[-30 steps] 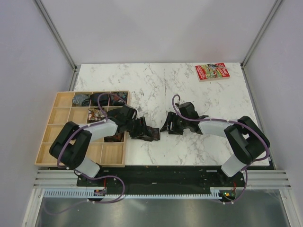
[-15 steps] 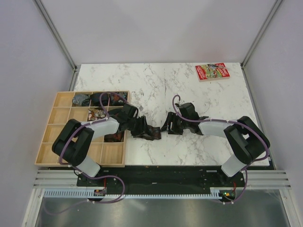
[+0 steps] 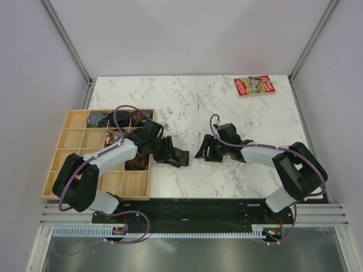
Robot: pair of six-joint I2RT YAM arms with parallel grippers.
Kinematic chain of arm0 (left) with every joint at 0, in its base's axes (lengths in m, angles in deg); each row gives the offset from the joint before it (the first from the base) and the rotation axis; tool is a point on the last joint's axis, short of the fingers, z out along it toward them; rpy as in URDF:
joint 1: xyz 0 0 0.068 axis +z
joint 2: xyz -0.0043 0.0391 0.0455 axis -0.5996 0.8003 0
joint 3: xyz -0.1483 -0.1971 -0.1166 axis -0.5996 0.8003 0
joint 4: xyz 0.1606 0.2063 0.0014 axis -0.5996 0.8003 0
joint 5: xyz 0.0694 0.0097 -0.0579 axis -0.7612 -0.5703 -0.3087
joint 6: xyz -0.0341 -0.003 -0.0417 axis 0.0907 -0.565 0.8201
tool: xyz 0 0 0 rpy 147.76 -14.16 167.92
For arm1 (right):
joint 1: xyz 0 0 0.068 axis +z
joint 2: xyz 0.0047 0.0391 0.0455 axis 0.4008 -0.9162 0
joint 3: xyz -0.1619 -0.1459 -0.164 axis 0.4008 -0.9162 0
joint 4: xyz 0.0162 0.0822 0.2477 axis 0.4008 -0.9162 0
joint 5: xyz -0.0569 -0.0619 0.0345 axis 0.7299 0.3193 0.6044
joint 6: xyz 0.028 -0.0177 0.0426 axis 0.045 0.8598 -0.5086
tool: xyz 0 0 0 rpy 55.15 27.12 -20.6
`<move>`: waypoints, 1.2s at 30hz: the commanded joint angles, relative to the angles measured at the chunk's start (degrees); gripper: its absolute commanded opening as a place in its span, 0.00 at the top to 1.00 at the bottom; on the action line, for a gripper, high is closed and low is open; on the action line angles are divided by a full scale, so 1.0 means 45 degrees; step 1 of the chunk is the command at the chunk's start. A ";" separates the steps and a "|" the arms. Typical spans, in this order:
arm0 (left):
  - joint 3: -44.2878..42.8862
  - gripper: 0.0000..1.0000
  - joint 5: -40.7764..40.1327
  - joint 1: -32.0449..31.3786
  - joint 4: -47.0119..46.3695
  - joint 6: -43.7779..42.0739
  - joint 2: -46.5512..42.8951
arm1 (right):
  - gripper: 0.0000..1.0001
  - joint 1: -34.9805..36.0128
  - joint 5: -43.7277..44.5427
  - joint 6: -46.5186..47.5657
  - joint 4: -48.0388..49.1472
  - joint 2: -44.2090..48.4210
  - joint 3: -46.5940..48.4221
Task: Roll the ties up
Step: Pick up the tie at the center of the board, then place the tie in the storage box.
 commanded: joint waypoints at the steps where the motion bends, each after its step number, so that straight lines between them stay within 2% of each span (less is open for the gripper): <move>1: -0.0691 0.98 0.0038 -0.0025 0.1298 -0.0250 -0.1104 | 0.32 -0.0369 0.0604 0.0521 -0.1203 0.0598 -0.0259; 7: -0.1218 0.98 -0.0294 0.0053 0.3604 -0.0348 -0.3230 | 0.32 -0.0545 0.0604 0.0659 -0.1419 0.0794 -0.0337; 12: -0.1746 0.98 -0.1093 0.0482 0.6842 -0.0757 -0.4776 | 0.32 -0.0565 0.0527 0.0639 -0.1361 0.0794 -0.0376; 14: -0.1863 0.98 -0.1153 0.0619 0.7549 -0.0855 -0.5418 | 0.32 -0.0546 0.0488 0.0581 -0.1302 0.0756 -0.0357; 22: -0.1571 0.98 -0.2596 0.1030 1.0965 0.0452 -0.7510 | 0.32 -0.0546 0.0331 0.0464 -0.1146 0.0950 -0.0493; 27: -0.1629 0.98 -0.4197 0.1089 1.2200 0.1038 -0.8234 | 0.32 -0.0546 0.0117 0.0366 -0.0931 0.0970 -0.0689; 32: -0.1161 0.98 -0.4630 0.1167 1.2591 0.1623 -0.8898 | 0.32 -0.0546 -0.0001 0.0346 -0.0892 0.1009 -0.0786; 36: -0.0439 0.98 -0.4476 0.1206 1.2144 0.1878 -0.9191 | 0.32 -0.0546 -0.0099 0.0366 -0.0892 0.1029 -0.0864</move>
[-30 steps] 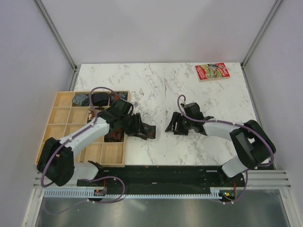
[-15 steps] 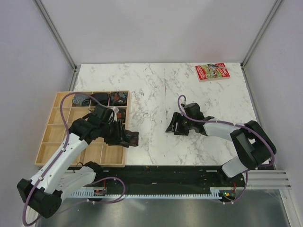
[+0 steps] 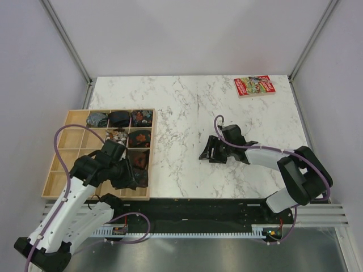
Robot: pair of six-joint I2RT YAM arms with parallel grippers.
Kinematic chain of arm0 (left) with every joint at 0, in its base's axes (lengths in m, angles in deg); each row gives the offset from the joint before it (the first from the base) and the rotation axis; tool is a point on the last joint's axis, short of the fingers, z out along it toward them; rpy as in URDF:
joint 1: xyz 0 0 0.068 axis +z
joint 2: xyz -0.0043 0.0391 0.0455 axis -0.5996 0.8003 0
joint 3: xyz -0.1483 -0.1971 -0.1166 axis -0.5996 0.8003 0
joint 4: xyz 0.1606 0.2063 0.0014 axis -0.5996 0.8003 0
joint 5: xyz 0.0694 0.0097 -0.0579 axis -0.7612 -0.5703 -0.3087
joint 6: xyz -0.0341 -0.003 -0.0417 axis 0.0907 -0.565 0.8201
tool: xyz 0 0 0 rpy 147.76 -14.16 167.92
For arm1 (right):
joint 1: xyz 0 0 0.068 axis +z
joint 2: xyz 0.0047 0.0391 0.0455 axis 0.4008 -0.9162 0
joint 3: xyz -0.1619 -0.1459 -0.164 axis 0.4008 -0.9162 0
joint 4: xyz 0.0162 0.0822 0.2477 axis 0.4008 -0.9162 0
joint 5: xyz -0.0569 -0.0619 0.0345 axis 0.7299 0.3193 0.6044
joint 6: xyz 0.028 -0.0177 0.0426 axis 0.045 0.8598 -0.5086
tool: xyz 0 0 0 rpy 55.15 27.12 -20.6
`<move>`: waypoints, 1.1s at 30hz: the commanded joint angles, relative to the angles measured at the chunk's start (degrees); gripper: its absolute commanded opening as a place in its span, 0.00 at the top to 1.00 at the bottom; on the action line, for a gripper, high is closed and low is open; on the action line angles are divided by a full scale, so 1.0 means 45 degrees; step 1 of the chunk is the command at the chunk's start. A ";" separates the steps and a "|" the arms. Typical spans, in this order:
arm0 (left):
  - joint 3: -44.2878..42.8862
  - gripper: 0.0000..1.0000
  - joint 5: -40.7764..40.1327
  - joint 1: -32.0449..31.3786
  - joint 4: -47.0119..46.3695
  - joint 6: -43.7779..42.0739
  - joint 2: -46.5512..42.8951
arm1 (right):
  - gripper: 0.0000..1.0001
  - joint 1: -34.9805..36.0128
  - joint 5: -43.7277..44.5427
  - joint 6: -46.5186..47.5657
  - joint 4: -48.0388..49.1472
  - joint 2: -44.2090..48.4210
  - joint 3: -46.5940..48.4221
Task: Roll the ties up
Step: Place the tie in the storage box.
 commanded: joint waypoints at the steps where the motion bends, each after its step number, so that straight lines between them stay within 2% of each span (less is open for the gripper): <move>1: 0.0896 0.98 -0.0156 0.0103 -0.0014 0.0907 -0.0250 | 0.32 -0.0016 -0.0060 0.0031 -0.0192 0.0193 -0.0354; 11: 0.1992 0.98 0.0040 0.0786 -0.1733 0.0792 0.0257 | 0.32 -0.0016 -0.0274 0.0011 0.0452 0.0038 -0.0589; 21: 0.2579 0.98 0.1444 0.3810 -0.2632 -0.0439 0.0492 | 0.32 -0.0016 -0.0411 0.0089 0.0725 -0.0217 -0.0726; 24: 0.2599 0.98 0.1699 0.4301 -0.2711 -0.0576 0.0550 | 0.32 -0.0016 -0.0431 0.0128 0.0745 -0.0275 -0.0687; 29: 0.2716 0.98 0.2051 0.4342 -0.2886 -0.0596 0.0551 | 0.32 0.0003 -0.0412 0.0206 0.0764 -0.0392 -0.0706; 32: 0.2716 0.91 0.2247 0.4342 -0.2906 -0.0713 0.0706 | 0.32 -0.0036 -0.0470 0.0206 0.0804 -0.0471 -0.0687; 33: 0.2678 0.76 0.2383 0.4380 -0.2887 -0.0752 0.0726 | 0.32 -0.0016 -0.0470 0.0206 0.0804 -0.0471 -0.0706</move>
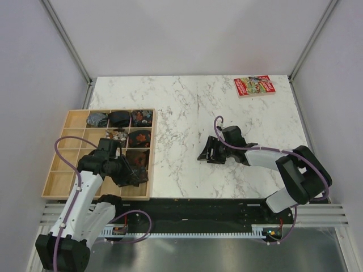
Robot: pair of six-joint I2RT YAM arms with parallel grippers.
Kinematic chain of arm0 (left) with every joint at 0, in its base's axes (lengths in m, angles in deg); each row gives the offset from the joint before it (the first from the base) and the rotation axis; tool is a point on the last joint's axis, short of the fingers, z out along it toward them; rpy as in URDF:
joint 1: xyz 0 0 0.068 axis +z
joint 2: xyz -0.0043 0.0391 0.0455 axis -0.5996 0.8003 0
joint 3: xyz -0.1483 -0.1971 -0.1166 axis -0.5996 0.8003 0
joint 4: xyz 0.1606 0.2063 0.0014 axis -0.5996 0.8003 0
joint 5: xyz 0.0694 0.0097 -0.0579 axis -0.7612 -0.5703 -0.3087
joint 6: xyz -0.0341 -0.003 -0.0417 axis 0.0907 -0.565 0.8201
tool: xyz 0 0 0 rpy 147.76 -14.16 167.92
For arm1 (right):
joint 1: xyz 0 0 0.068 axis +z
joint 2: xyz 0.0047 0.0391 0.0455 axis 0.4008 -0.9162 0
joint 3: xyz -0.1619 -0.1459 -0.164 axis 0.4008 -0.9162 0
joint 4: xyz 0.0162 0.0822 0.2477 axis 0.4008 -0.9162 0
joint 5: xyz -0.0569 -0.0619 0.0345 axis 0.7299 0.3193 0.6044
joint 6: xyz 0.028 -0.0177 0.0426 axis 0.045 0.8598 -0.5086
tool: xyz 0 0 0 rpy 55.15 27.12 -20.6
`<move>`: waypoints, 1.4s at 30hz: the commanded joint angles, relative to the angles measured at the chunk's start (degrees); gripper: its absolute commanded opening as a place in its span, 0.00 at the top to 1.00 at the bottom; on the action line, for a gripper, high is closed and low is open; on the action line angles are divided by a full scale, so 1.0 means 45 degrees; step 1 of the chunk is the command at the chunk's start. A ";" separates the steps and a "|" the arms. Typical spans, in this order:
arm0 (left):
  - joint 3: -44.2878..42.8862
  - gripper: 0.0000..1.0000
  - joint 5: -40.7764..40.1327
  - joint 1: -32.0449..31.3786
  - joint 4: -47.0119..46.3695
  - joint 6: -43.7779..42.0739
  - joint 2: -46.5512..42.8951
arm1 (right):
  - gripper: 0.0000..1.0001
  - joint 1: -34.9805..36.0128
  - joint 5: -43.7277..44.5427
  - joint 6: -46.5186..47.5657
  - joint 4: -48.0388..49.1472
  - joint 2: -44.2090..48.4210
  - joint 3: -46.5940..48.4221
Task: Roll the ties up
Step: Place the tie in the storage box.
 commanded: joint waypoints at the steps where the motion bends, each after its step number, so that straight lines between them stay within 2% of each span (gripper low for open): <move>1: -0.0110 0.69 0.0728 0.0092 -0.0303 -0.0495 0.0105 | 0.32 -0.0011 0.0152 0.0274 -0.0226 -0.0354 -0.0284; 4: -0.0500 0.54 0.0591 0.0111 -0.0030 -0.0494 0.0027 | 0.32 0.0008 0.0171 0.0294 -0.0246 -0.0315 -0.0303; 8: -0.1184 0.49 -0.0033 0.0092 0.1022 -0.0553 -0.0051 | 0.32 -0.0011 0.0132 0.0275 -0.0246 -0.0276 -0.0323; 9: -0.1224 0.43 -0.0227 0.0092 0.1161 -0.0611 -0.0071 | 0.32 -0.0011 0.0152 0.0275 -0.0246 -0.0276 -0.0323; 11: -0.1361 0.40 -0.0385 0.0111 0.1512 -0.0728 -0.0071 | 0.32 -0.0031 0.0152 0.0255 -0.0246 -0.0237 -0.0323; 15: -0.1654 0.25 -0.0308 0.0111 0.1787 -0.0690 -0.0169 | 0.32 -0.0011 0.0132 0.0275 -0.0284 -0.0198 -0.0303; 16: -0.1693 0.25 -0.0288 0.0092 0.1826 -0.0709 -0.0227 | 0.32 -0.0011 0.0152 0.0275 -0.0285 -0.0159 -0.0303; 23: -0.1869 0.25 -0.0094 0.0092 0.1944 -0.0632 -0.0227 | 0.32 -0.0011 0.0171 0.0275 -0.0285 -0.0100 -0.0401; 25: -0.2161 0.29 0.0141 0.0092 0.1847 -0.0476 -0.0538 | 0.32 -0.0031 0.0191 0.0294 -0.0285 -0.0062 -0.0440; 28: -0.2922 0.44 0.0123 0.0092 0.1419 -0.0494 -0.1026 | 0.32 -0.0011 0.0191 0.0294 -0.0285 -0.0061 -0.0499; 30: -0.3506 0.49 -0.0228 0.0092 0.1261 -0.0650 -0.1048 | 0.32 -0.0031 0.0210 0.0275 -0.0265 -0.0081 -0.0479; 34: -0.3744 0.50 -0.0659 0.0111 0.0968 -0.0963 -0.0327 | 0.32 -0.0012 0.0152 0.0216 -0.0226 -0.0139 -0.0401; 38: -0.3490 0.52 -0.0308 0.0092 0.0130 -0.0983 0.0183 | 0.32 -0.0011 0.0152 0.0235 -0.0265 -0.0100 -0.0420; 42: -0.2752 0.53 -0.0777 0.0092 -0.0262 -0.0944 0.0396 | 0.32 -0.0012 0.0210 0.0235 -0.0226 -0.0081 -0.0518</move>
